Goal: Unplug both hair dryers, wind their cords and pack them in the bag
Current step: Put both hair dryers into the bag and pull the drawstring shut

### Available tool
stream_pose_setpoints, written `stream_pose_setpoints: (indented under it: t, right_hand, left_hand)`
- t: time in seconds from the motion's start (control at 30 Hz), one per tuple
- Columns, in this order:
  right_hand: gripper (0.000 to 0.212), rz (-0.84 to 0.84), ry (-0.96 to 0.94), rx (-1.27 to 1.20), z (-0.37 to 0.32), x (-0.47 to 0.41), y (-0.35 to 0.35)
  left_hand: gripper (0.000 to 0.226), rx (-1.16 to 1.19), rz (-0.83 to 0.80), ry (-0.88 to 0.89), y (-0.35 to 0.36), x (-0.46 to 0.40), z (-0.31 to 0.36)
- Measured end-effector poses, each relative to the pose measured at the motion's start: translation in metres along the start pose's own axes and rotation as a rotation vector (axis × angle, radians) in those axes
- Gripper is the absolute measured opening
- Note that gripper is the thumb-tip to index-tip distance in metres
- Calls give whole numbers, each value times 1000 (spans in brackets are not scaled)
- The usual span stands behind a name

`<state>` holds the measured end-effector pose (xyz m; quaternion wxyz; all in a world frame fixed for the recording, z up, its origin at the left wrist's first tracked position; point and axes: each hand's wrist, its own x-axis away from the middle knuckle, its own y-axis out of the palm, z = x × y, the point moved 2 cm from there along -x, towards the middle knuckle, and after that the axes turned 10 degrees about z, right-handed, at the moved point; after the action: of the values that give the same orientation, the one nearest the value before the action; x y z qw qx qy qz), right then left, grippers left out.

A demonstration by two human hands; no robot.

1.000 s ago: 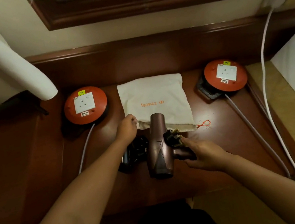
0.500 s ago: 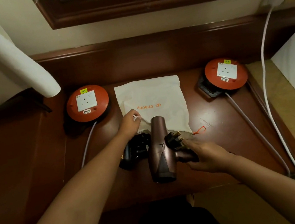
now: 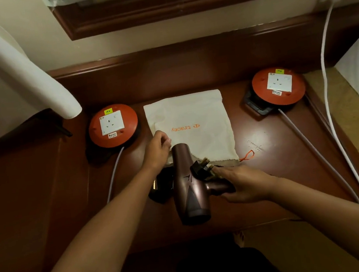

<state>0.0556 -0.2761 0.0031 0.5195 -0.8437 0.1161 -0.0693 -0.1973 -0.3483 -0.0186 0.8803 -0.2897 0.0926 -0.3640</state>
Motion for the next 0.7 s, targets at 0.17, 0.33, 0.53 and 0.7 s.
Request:
stream_pose_setpoints:
  t: [0.17,0.33,0.53,0.7]
  right_hand:
    - [64,-16,22,-30,1,-5,2]
    - [71,-10,9,-2,-3,6,8]
    - [74,-46,17,-19,-8,0,18]
    - [69,-32,40,-13,-12,-22,19]
  left_hand:
    - [14,-58,-118,-107,1,5,-18]
    - [20,-148,-175,-99,3,8,-29]
    - [12,-27,-13,7,-1,9,-26]
    - [7,142,30,-22,-10,17,-25]
